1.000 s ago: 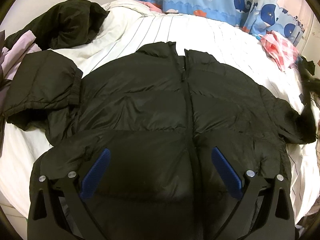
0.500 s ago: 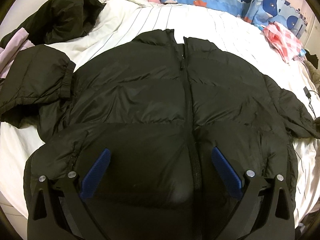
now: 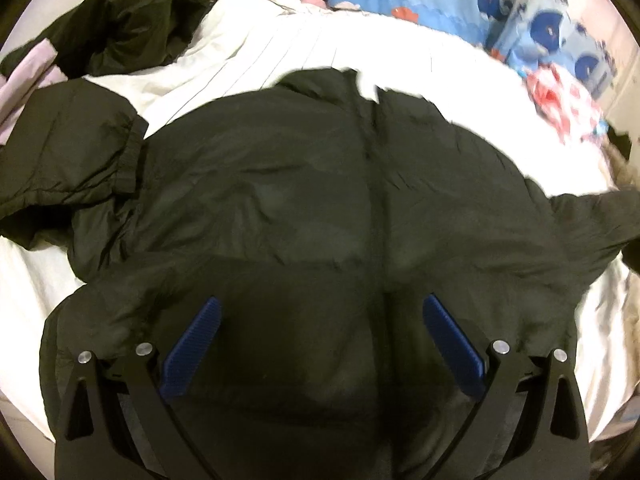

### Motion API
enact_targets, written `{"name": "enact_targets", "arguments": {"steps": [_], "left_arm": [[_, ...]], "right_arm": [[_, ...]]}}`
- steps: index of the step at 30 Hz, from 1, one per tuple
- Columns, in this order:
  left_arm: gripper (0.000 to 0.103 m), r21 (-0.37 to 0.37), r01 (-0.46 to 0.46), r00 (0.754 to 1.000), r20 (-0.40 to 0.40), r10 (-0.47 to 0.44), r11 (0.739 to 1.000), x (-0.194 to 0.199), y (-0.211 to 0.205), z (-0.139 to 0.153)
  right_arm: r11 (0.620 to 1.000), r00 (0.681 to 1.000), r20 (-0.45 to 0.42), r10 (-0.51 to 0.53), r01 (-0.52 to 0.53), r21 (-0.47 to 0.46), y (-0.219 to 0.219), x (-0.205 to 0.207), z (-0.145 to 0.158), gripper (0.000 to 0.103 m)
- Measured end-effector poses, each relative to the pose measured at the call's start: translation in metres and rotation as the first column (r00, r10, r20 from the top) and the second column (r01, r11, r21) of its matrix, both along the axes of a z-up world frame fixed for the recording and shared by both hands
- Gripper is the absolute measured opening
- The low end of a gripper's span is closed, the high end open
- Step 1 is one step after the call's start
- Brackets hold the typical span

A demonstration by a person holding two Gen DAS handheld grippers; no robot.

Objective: Fold large clothes

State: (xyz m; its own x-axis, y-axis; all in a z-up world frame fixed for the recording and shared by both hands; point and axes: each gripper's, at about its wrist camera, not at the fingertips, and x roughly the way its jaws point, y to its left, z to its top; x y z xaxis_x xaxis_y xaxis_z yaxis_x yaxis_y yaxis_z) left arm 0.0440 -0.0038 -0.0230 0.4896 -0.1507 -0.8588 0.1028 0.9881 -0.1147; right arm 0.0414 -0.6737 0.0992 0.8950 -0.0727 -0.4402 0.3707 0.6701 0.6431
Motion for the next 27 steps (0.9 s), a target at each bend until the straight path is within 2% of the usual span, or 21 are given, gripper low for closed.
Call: {"name": "enact_targets", "arguments": {"steps": [2, 4, 6, 7, 9, 10, 12, 14, 15, 18, 19, 20, 21, 23, 24, 25, 26, 27], "left_arm": [[0.097, -0.036, -0.014, 1.000, -0.004, 0.014, 0.999, 0.003, -0.001, 0.001], [0.097, -0.050, -0.015, 1.000, -0.016, 0.014, 0.999, 0.005, -0.006, -0.004], [0.097, -0.037, -0.001, 1.000, -0.031, 0.000, 0.999, 0.005, -0.015, -0.012], [0.097, -0.016, 0.016, 0.999, -0.047, -0.017, 1.000, 0.005, -0.022, -0.019], [0.097, 0.016, 0.044, 0.997, -0.061, -0.043, 0.999, 0.004, -0.033, -0.027], [0.097, 0.030, 0.051, 0.997, -0.056, -0.050, 0.998, 0.001, -0.037, -0.028], [0.097, 0.060, 0.066, 0.997, -0.041, -0.063, 0.996, -0.003, -0.043, -0.027], [0.097, 0.053, 0.072, 0.997, -0.030, -0.071, 0.996, -0.006, -0.045, -0.023], [0.097, 0.046, 0.073, 0.997, -0.024, -0.072, 0.996, -0.008, -0.045, -0.021], [0.097, 0.026, 0.074, 0.997, -0.008, -0.074, 0.997, -0.017, -0.047, -0.009], [0.097, 0.015, 0.075, 0.997, -0.002, -0.075, 0.997, -0.023, -0.047, -0.003], [0.097, 0.001, 0.077, 0.997, 0.006, -0.077, 0.997, -0.030, -0.046, 0.004], [0.097, -0.010, 0.082, 0.996, 0.016, -0.082, 0.997, -0.039, -0.045, 0.010], [0.097, -0.008, 0.098, 0.995, 0.031, -0.098, 0.995, -0.056, -0.044, 0.018], [0.097, 0.012, 0.112, 0.993, 0.042, -0.112, 0.994, -0.069, -0.043, 0.022], [0.097, 0.029, 0.121, 0.991, 0.049, -0.123, 0.992, -0.075, -0.042, 0.024], [0.097, 0.046, 0.129, 0.990, 0.056, -0.131, 0.991, -0.084, -0.039, 0.026], [0.097, 0.056, 0.131, 0.989, 0.059, -0.134, 0.990, -0.092, -0.035, 0.027]], "right_arm": [[0.995, 0.995, 0.065, -0.069, 0.073, -0.064, -0.019, 0.022, 0.037, 0.003], [0.981, 0.987, 0.053, -0.153, 0.158, -0.110, -0.042, 0.028, 0.039, 0.004], [0.974, 0.972, -0.059, -0.227, 0.226, -0.022, -0.074, 0.039, 0.004, 0.008], [0.969, 0.964, -0.119, -0.239, 0.244, 0.038, -0.084, 0.027, -0.020, 0.012], [0.957, 0.944, -0.237, -0.228, 0.262, 0.125, -0.095, 0.018, -0.073, 0.031], [0.954, 0.948, -0.246, -0.204, 0.249, 0.169, -0.095, 0.003, -0.097, 0.033], [0.963, 0.970, -0.230, -0.073, 0.128, 0.236, -0.067, -0.040, -0.129, 0.033], [0.979, 0.962, -0.250, 0.104, -0.054, 0.199, -0.009, -0.070, -0.144, 0.039], [0.969, 0.945, -0.262, 0.197, -0.147, 0.200, 0.024, -0.093, -0.153, 0.048], [0.904, 0.862, -0.295, 0.411, -0.344, 0.254, 0.117, -0.156, -0.162, 0.056], [0.862, 0.808, -0.313, 0.500, -0.427, 0.275, 0.154, -0.176, -0.171, 0.057], [0.839, 0.774, -0.328, 0.542, -0.472, 0.273, 0.175, -0.186, -0.174, 0.059], [0.826, 0.754, -0.340, 0.563, -0.495, 0.270, 0.191, -0.194, -0.176, 0.063], [0.781, 0.692, -0.361, 0.625, -0.564, 0.269, 0.228, -0.205, -0.178, 0.069], [0.770, 0.680, -0.364, 0.637, -0.579, 0.266, 0.237, -0.206, -0.177, 0.076], [0.764, 0.663, -0.385, 0.642, -0.597, 0.244, 0.248, -0.204, -0.177, 0.079], [0.767, 0.657, -0.415, 0.629, -0.612, 0.194, 0.257, -0.203, -0.175, 0.080], [0.765, 0.654, -0.439, 0.616, -0.629, 0.137, 0.263, -0.201, -0.170, 0.076]]}}
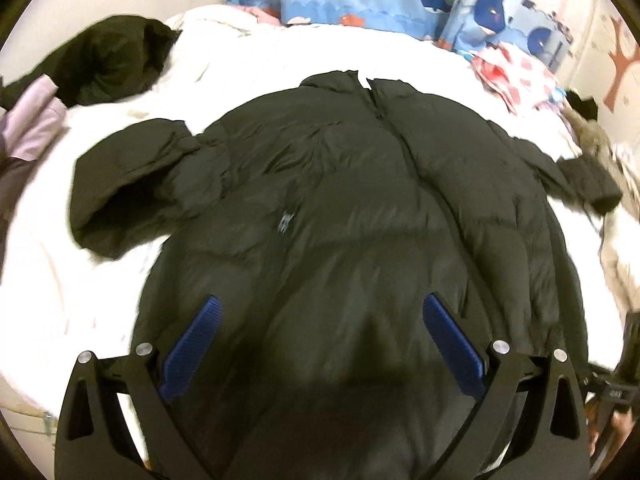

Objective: Fold large clothes

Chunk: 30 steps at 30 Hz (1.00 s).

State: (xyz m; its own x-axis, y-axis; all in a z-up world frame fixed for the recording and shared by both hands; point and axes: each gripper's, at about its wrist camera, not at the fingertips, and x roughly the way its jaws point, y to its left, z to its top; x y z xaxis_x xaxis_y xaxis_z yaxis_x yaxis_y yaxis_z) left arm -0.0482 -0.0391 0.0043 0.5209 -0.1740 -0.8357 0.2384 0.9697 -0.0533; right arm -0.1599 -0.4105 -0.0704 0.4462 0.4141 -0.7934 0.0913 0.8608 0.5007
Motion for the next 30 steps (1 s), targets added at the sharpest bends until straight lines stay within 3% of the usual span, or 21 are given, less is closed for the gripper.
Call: {"name": "enact_targets", "arguments": {"steps": [1, 2, 3, 5, 8, 10, 11, 13, 14, 16, 17, 19, 20, 21, 24, 26, 27, 29, 30], "left_arm": [[0.097, 0.000, -0.003, 1.000, -0.003, 0.003, 1.000, -0.007, 0.005, 0.001], [0.097, -0.011, -0.009, 1.000, -0.011, 0.009, 1.000, -0.014, 0.012, 0.002], [0.097, -0.017, -0.012, 1.000, -0.013, 0.012, 1.000, -0.019, 0.016, 0.003], [0.097, -0.018, -0.020, 1.000, -0.007, 0.020, 1.000, -0.030, 0.027, 0.007], [0.097, -0.025, -0.028, 1.000, 0.009, 0.028, 0.999, -0.042, 0.042, 0.012], [0.097, -0.025, -0.040, 0.999, 0.015, 0.041, 0.999, -0.048, 0.050, 0.010], [0.097, -0.027, -0.045, 0.999, 0.011, 0.045, 0.999, -0.049, 0.053, 0.008], [0.097, -0.028, -0.048, 0.999, -0.015, 0.048, 0.998, -0.044, 0.054, 0.000], [0.097, -0.023, -0.047, 0.998, -0.031, 0.046, 0.999, -0.039, 0.052, -0.005], [0.097, -0.010, -0.039, 0.998, -0.041, 0.039, 0.999, -0.032, 0.045, -0.009], [0.097, -0.003, -0.032, 0.999, -0.037, 0.032, 0.999, -0.028, 0.040, -0.009], [0.097, 0.021, -0.010, 1.000, -0.020, 0.011, 1.000, -0.018, 0.025, -0.008], [0.097, 0.030, -0.003, 1.000, -0.012, 0.003, 1.000, -0.014, 0.017, -0.006], [0.097, 0.034, 0.006, 1.000, -0.006, -0.006, 0.999, -0.009, 0.009, -0.005], [0.097, 0.020, 0.036, 0.999, 0.007, -0.037, 0.999, 0.007, -0.022, 0.000], [0.097, 0.022, 0.057, 0.998, 0.023, -0.057, 0.998, 0.014, -0.041, 0.004], [0.097, 0.027, 0.067, 0.997, 0.037, -0.068, 0.997, 0.018, -0.051, 0.005], [0.097, 0.045, 0.088, 0.994, 0.066, -0.091, 0.995, 0.028, -0.072, 0.008], [0.097, 0.052, 0.092, 0.992, 0.078, -0.096, 0.994, 0.034, -0.080, 0.008]], "right_arm": [[1.000, 1.000, 0.014, 0.013, -0.012, -0.019, 0.003, 0.003, 0.004, 0.064], [0.999, 1.000, 0.021, 0.010, -0.010, -0.031, 0.003, 0.006, 0.009, 0.030], [0.999, 0.998, 0.058, 0.000, 0.002, -0.034, 0.000, 0.009, 0.023, 0.019], [0.999, 0.990, 0.139, -0.025, 0.031, -0.039, 0.006, 0.000, 0.051, 0.009], [0.995, 0.957, 0.278, -0.090, 0.096, -0.010, -0.009, -0.017, 0.106, 0.009], [0.995, 0.956, 0.280, -0.089, 0.100, -0.026, -0.017, -0.031, 0.114, 0.008], [0.995, 0.970, 0.236, -0.061, 0.078, -0.065, -0.017, -0.043, 0.102, 0.008], [0.982, 1.000, 0.027, 0.017, -0.011, -0.189, -0.001, -0.052, 0.048, 0.009], [0.978, 0.997, -0.070, 0.038, -0.052, -0.204, -0.004, -0.057, 0.023, 0.013], [0.991, 0.992, -0.123, -0.006, -0.010, -0.136, -0.021, -0.067, 0.002, 0.024], [0.993, 0.994, -0.099, -0.049, 0.038, -0.108, -0.035, -0.068, 0.007, 0.030], [0.989, 0.993, 0.030, -0.115, 0.117, -0.090, -0.059, -0.065, 0.034, 0.046], [0.982, 0.984, 0.093, -0.155, 0.164, -0.096, -0.073, -0.060, 0.048, 0.061], [0.972, 0.968, 0.152, -0.200, 0.216, -0.097, -0.089, -0.054, 0.063, 0.073], [0.914, 0.875, 0.284, -0.391, 0.405, 0.011, -0.158, -0.014, 0.102, 0.084], [0.822, 0.773, 0.282, -0.568, 0.553, 0.138, -0.226, 0.013, 0.113, 0.084], [0.753, 0.711, 0.249, -0.657, 0.617, 0.228, -0.263, 0.031, 0.110, 0.084], [0.658, 0.639, 0.182, -0.747, 0.675, 0.333, -0.312, 0.058, 0.095, 0.084], [0.626, 0.618, 0.150, -0.772, 0.695, 0.354, -0.334, 0.070, 0.086, 0.084]]}}
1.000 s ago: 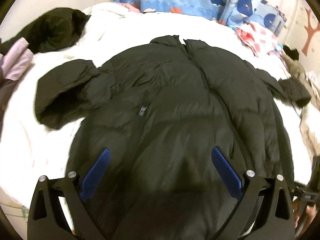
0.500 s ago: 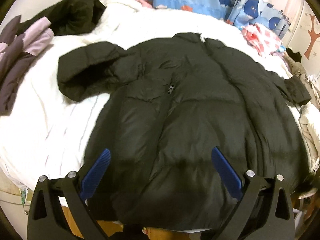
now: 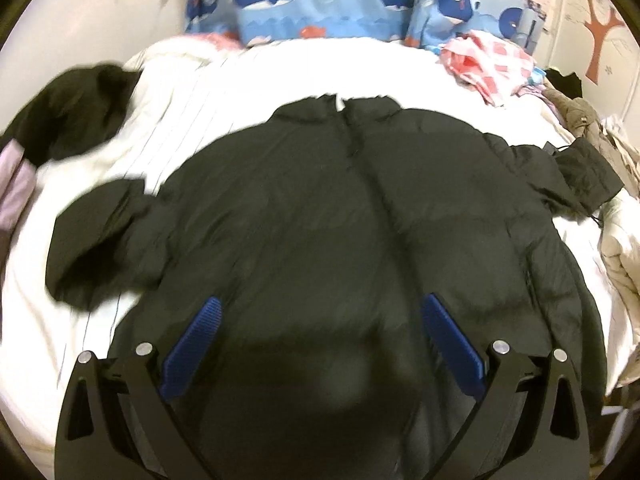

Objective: Fold large clothes

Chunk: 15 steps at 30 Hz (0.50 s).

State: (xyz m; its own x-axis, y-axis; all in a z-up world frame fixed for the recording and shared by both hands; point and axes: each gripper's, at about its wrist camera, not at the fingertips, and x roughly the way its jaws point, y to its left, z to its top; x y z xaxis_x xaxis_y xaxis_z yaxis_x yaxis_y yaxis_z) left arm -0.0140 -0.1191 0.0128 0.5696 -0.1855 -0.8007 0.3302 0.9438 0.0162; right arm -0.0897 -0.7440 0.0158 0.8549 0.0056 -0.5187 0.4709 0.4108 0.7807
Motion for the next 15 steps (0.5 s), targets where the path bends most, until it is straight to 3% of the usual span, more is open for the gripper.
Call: {"name": "enact_targets", "arguments": {"steps": [4, 9, 10, 11, 12, 13, 15], "left_arm": [[0.097, -0.005, -0.013, 1.000, 0.013, 0.013, 1.000, 0.033, -0.026, -0.004], [0.097, -0.031, -0.066, 0.997, -0.029, 0.065, 0.997, 0.059, -0.037, -0.031], [0.097, -0.018, -0.061, 0.997, -0.044, 0.061, 0.998, 0.060, -0.037, -0.039], [0.097, -0.002, -0.059, 0.997, -0.048, 0.059, 0.998, 0.060, -0.037, -0.044], [0.097, 0.014, -0.067, 0.997, -0.048, 0.067, 0.998, 0.060, -0.036, -0.048], [0.097, 0.015, -0.086, 0.995, -0.049, 0.086, 0.996, 0.061, -0.034, -0.051], [0.097, -0.019, -0.111, 0.992, -0.061, 0.110, 0.994, 0.064, -0.029, -0.050]], "right_arm": [[0.996, 0.997, -0.023, -0.080, 0.081, 0.047, -0.082, 0.054, -0.021, 0.084], [0.992, 0.995, -0.039, -0.094, 0.096, 0.076, -0.136, 0.115, -0.038, 0.084], [0.993, 0.994, -0.043, -0.100, 0.103, 0.057, -0.138, 0.106, -0.043, 0.080], [0.993, 0.993, -0.039, -0.114, 0.115, 0.014, -0.140, 0.109, -0.038, 0.060], [0.992, 0.992, -0.025, -0.123, 0.122, -0.032, -0.135, 0.108, -0.028, 0.034], [0.981, 0.993, 0.003, -0.119, 0.118, -0.155, -0.124, 0.108, -0.007, 0.027], [0.898, 1.000, -0.024, -0.002, -0.009, -0.439, -0.079, 0.118, 0.028, 0.026]]}}
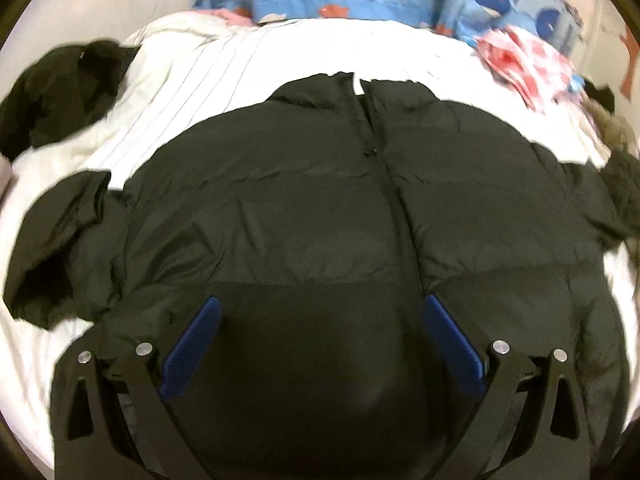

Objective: Fold large clothes

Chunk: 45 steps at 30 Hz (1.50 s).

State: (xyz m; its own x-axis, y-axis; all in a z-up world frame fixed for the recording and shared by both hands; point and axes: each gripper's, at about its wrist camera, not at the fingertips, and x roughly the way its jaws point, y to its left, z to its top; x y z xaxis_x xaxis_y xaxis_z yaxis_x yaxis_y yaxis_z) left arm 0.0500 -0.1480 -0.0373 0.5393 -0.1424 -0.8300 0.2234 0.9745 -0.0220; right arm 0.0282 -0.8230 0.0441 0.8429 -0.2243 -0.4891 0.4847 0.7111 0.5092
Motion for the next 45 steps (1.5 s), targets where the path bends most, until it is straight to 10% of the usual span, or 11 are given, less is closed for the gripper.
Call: {"name": "enact_targets", "arguments": {"steps": [3, 6, 10, 14, 19, 23, 26, 27, 30, 36, 45], "left_arm": [[0.097, -0.006, -0.002, 1.000, 0.019, 0.002, 1.000, 0.000, -0.001, 0.002], [0.097, 0.037, 0.018, 1.000, 0.020, -0.019, 0.999, -0.002, -0.007, -0.003], [0.097, 0.045, 0.027, 1.000, 0.013, -0.027, 0.999, -0.001, -0.007, -0.007], [0.097, 0.014, 0.018, 1.000, -0.005, -0.018, 1.000, 0.002, 0.000, -0.007], [0.097, 0.006, 0.019, 1.000, -0.010, -0.019, 1.000, 0.002, -0.001, -0.008], [0.097, 0.017, 0.037, 0.999, -0.016, -0.037, 0.999, 0.000, -0.006, -0.010], [0.097, 0.007, 0.041, 0.999, -0.017, -0.041, 0.999, -0.001, -0.005, -0.009], [0.097, -0.001, 0.041, 0.999, -0.020, -0.041, 0.999, 0.000, -0.004, -0.009], [0.097, -0.016, 0.037, 0.999, -0.028, -0.037, 0.999, 0.001, 0.000, -0.007], [0.097, -0.031, 0.024, 1.000, -0.013, -0.024, 0.999, -0.001, 0.005, 0.001], [0.097, 0.061, 0.003, 0.992, 0.123, -0.011, 0.998, -0.013, 0.009, 0.025]], "right_arm": [[0.928, 0.933, -0.220, 0.285, -0.326, -0.180, 0.084, 0.029, -0.007, 0.034], [0.914, 0.885, -0.279, 0.373, -0.402, -0.050, 0.111, 0.035, -0.053, 0.048], [0.966, 0.943, -0.214, 0.255, -0.241, 0.090, 0.081, 0.021, -0.091, 0.049], [0.980, 0.947, -0.254, 0.196, -0.198, 0.017, 0.075, 0.030, -0.076, 0.057], [0.863, 0.880, -0.380, 0.284, -0.408, -0.298, 0.155, 0.074, -0.044, 0.081], [0.791, 0.796, -0.549, 0.254, -0.498, -0.355, 0.203, 0.149, -0.058, 0.084], [0.810, 0.720, -0.677, 0.151, -0.483, -0.332, 0.191, 0.199, -0.096, 0.080], [0.847, 0.713, -0.683, 0.160, -0.455, -0.276, 0.175, 0.207, -0.106, 0.058], [0.942, 0.815, -0.542, 0.203, -0.314, -0.118, 0.129, 0.191, -0.099, 0.006], [0.984, 0.992, -0.069, 0.103, -0.092, 0.152, 0.048, 0.090, -0.043, 0.005], [0.915, 0.925, 0.340, -0.171, 0.021, 0.402, -0.006, -0.012, -0.002, 0.004]]}}
